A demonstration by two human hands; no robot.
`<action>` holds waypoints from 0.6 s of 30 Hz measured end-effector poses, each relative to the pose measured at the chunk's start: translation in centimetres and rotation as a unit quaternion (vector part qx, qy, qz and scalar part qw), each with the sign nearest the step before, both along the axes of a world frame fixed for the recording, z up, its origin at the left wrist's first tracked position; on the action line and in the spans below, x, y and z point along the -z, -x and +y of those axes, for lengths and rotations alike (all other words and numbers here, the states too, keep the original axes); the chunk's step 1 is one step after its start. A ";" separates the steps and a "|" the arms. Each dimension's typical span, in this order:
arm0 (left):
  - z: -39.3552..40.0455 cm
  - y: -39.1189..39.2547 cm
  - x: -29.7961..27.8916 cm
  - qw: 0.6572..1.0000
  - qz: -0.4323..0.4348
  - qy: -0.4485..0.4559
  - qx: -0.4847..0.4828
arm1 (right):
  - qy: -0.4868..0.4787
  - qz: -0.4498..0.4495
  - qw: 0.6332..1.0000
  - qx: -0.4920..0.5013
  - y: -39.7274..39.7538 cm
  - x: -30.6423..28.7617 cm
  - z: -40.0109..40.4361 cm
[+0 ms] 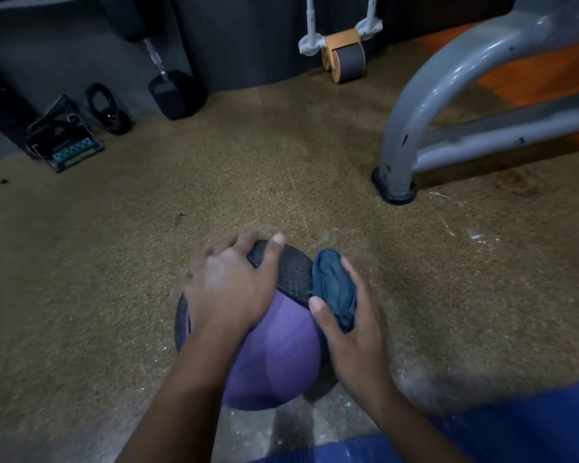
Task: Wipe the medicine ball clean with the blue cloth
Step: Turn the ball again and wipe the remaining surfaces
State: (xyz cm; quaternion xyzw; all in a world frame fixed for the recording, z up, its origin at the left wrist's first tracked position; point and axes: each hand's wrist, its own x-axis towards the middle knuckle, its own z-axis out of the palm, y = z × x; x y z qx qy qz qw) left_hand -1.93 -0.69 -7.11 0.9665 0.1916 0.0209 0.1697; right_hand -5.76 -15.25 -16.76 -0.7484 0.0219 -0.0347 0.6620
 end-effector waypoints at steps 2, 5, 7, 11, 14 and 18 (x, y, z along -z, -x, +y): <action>0.3 0.4 0.3 1.000 -0.013 0.003 -0.013 | -0.013 0.009 1.000 0.015 0.0 1.2 0.0; 0.5 0.9 0.3 0.999 -0.027 0.005 -0.041 | -0.084 0.032 0.995 0.041 1.1 1.3 0.5; 0.7 1.1 0.2 0.998 -0.009 0.005 -0.068 | -0.067 -0.006 0.996 0.057 3.0 0.4 1.2; 1.4 2.1 0.0 0.999 -0.020 0.005 -0.045 | 0.082 -0.122 0.989 0.033 3.8 -1.2 2.6; 1.6 2.9 0.1 0.998 -0.048 0.018 -0.041 | 0.180 -0.153 0.972 -0.007 1.0 -2.6 2.9; 1.8 2.7 0.2 0.996 -0.071 0.033 -0.048 | 0.083 -0.060 0.995 -0.011 -3.1 -0.9 2.3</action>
